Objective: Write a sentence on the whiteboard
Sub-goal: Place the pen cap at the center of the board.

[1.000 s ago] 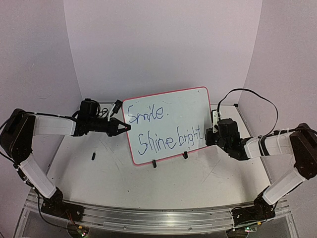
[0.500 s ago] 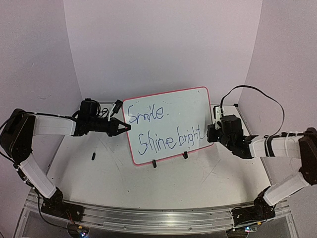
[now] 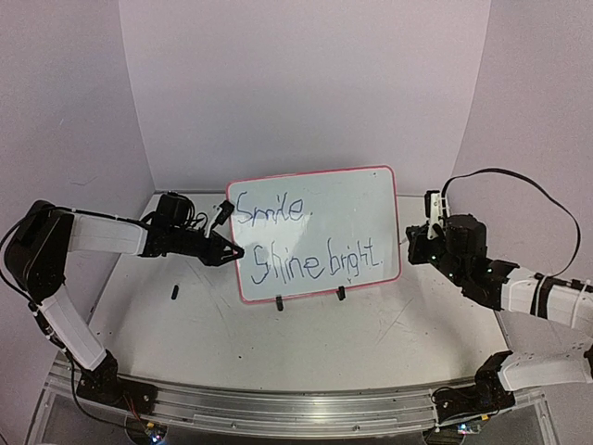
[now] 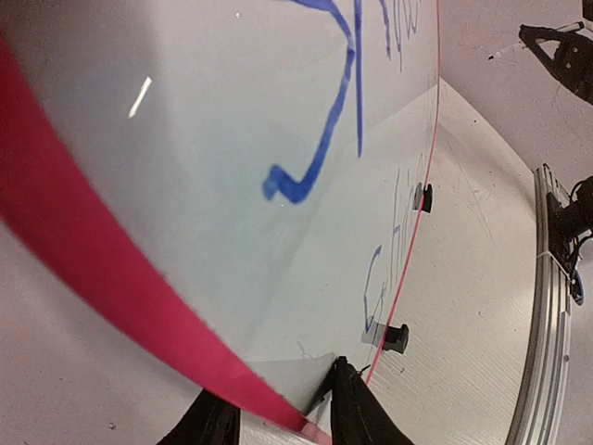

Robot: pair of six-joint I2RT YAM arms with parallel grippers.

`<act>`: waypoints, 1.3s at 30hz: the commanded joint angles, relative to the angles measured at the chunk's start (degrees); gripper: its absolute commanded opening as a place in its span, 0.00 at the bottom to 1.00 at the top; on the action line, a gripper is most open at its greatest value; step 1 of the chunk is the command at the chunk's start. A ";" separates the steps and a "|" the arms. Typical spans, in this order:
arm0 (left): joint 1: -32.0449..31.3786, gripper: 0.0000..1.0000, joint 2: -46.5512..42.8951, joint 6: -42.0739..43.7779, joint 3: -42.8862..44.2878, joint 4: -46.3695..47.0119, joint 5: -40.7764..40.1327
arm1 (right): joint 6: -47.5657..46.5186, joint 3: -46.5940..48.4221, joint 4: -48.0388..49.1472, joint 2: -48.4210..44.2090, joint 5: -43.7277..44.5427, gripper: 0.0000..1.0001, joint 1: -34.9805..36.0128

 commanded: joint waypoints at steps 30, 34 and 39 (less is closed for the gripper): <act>6.45 0.61 -27.81 -41.15 -6.40 -38.93 -39.03 | -1.68 0.84 -1.91 -3.55 -5.22 0.00 0.01; 6.51 0.59 -19.18 -35.68 -2.74 -41.58 -39.67 | -1.55 1.15 -1.91 -3.41 -6.30 0.00 0.01; 7.36 0.54 -4.86 -27.63 1.80 -41.72 -38.97 | -1.03 0.68 -1.74 -4.26 -7.01 0.00 0.01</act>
